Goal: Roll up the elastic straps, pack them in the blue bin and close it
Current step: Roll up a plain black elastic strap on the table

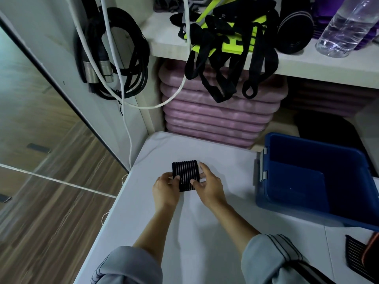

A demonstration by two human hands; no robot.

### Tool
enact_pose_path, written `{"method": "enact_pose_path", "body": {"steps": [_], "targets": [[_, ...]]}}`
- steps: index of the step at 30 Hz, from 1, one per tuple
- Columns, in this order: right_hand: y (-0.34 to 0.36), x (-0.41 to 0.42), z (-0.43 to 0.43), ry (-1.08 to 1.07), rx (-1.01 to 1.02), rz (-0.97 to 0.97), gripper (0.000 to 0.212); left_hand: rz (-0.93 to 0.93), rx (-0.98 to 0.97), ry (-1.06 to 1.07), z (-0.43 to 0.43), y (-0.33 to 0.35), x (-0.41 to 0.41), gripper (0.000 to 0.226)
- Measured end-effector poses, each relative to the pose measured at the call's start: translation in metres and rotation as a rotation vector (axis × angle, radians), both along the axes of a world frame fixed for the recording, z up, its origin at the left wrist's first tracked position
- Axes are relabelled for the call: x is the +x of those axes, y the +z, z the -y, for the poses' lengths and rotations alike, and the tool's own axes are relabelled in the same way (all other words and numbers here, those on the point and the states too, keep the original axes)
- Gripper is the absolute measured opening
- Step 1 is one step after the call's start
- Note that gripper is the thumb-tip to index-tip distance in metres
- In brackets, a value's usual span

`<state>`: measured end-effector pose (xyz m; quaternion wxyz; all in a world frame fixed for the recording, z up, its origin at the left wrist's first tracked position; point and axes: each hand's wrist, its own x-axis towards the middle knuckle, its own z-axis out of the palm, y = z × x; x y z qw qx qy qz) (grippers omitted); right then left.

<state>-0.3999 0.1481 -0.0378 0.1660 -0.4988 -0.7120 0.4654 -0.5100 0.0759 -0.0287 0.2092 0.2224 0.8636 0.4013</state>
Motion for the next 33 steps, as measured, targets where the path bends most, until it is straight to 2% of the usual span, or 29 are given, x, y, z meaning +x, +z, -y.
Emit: {"method": "enact_pose_path", "body": {"steps": [6, 12, 16, 18, 21, 28, 33], "targets": [[0.0, -0.006, -0.001, -0.079, 0.016, 0.038, 0.027, 0.053, -0.024, 0.096, 0.001, 0.011, 0.005, 0.024], [-0.001, -0.005, -0.003, -0.122, 0.037, 0.111, 0.031, 0.07, -0.069, 0.044, 0.003, 0.002, 0.0, 0.026], [-0.006, -0.004, -0.002, -0.116, 0.054, 0.142, 0.02, 0.013, -0.069, -0.02, 0.001, -0.002, 0.002, 0.016], [-0.005, -0.003, -0.003, -0.095, 0.067, 0.085, 0.026, -0.044, -0.007, -0.067, 0.002, -0.003, 0.006, 0.019], [-0.005, 0.0, -0.003, 0.0, 0.108, 0.015, 0.046, -0.128, 0.058, -0.153, 0.007, -0.003, 0.009, 0.038], [-0.013, 0.0, -0.002, 0.066, 0.12, 0.002, 0.046, -0.162, 0.064, -0.233, 0.013, -0.006, 0.005, 0.043], [-0.015, -0.007, -0.004, 0.056, 0.122, -0.035, 0.046, -0.143, 0.045, -0.195, 0.011, -0.011, 0.006, 0.046]]}}
